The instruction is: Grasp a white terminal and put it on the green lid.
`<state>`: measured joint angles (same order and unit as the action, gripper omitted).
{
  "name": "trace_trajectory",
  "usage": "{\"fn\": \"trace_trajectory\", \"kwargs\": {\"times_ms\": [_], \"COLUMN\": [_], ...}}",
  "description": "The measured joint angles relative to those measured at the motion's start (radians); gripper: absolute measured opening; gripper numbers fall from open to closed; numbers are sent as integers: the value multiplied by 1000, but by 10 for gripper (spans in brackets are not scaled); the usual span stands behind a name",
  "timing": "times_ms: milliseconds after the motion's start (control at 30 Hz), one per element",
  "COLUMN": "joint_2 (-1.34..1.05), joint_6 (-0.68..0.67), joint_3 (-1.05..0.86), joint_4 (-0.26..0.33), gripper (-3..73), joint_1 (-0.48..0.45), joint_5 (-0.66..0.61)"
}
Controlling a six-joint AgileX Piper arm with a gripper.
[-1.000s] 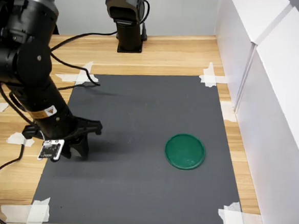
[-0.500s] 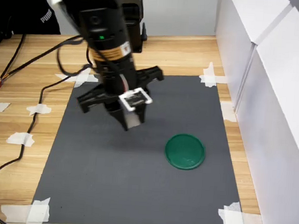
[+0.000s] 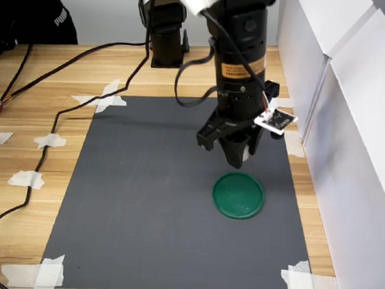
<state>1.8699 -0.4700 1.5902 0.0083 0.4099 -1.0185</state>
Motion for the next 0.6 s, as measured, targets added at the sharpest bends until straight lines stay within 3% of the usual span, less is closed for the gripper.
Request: {"fn": "trace_trajectory", "kwargs": {"times_ms": [600], "joint_2": [175], "joint_6": [-29], "joint_3": [0], "joint_4": [-16], "gripper": [319], "joint_1": [0], "joint_5": [42]}}
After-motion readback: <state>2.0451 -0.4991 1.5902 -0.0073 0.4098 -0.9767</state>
